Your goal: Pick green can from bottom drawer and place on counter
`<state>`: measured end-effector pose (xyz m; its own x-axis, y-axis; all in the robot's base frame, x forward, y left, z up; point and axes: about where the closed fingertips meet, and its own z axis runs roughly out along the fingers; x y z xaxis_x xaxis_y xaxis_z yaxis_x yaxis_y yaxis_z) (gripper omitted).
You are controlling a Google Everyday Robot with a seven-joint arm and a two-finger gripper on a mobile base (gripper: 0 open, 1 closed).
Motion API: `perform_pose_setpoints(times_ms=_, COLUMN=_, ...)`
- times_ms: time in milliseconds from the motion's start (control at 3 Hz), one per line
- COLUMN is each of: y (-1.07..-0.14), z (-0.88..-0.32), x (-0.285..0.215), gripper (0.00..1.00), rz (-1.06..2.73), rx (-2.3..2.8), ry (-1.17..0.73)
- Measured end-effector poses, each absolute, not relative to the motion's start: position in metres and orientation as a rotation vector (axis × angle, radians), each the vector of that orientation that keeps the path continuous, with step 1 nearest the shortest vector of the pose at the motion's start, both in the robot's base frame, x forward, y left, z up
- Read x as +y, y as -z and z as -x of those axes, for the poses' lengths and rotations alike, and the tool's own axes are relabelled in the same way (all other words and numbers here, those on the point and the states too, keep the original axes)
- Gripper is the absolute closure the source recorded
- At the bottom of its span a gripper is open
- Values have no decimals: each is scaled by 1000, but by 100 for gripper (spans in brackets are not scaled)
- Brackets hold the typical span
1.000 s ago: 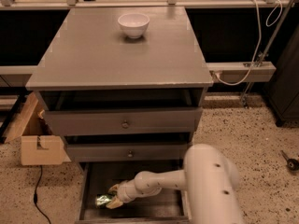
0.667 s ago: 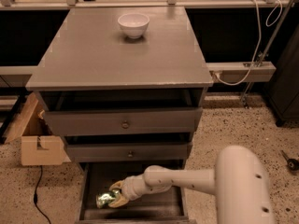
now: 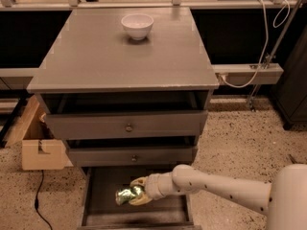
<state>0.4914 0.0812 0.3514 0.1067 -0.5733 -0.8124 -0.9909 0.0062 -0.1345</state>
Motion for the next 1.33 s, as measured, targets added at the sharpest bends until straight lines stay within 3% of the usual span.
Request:
perform_pose_setpoints(times_ms=667, y=-377, z=-487, x=77, gripper=100, rz=1645, rx=1560, ry=-711)
perform_pose_setpoints(times_ms=1333, y=-517, z=-439, x=48, gripper=100, rz=1589, rx=1618, ry=-537)
